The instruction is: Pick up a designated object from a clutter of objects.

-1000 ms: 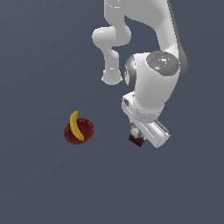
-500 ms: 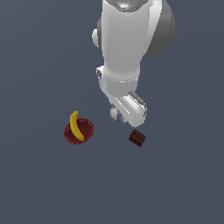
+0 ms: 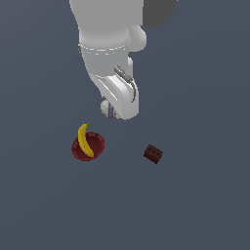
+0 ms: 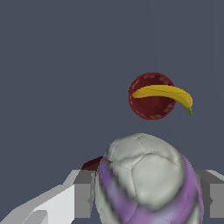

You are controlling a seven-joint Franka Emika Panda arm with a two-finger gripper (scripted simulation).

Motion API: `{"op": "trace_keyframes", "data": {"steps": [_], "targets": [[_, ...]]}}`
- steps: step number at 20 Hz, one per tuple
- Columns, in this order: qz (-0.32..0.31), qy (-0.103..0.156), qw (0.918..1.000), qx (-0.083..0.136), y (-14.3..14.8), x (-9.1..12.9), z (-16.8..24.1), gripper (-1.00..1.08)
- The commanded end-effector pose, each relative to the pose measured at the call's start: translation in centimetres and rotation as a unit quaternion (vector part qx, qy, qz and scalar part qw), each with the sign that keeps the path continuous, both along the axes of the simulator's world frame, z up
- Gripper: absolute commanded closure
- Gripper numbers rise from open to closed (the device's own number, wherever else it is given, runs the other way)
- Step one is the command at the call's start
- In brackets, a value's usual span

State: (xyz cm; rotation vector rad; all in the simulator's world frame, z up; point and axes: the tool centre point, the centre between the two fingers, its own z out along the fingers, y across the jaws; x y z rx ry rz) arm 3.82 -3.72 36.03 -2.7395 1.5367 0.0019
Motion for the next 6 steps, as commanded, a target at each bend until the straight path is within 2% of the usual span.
{"op": "trace_keyframes", "data": {"steps": [1,6], "targets": [[0.001,0.0,1.0,0.0,-0.78,-0.14,1.0,1.08],[0.001,0.0,1.0,0.0,-1.35,-0.19,1.68,1.08]]}}
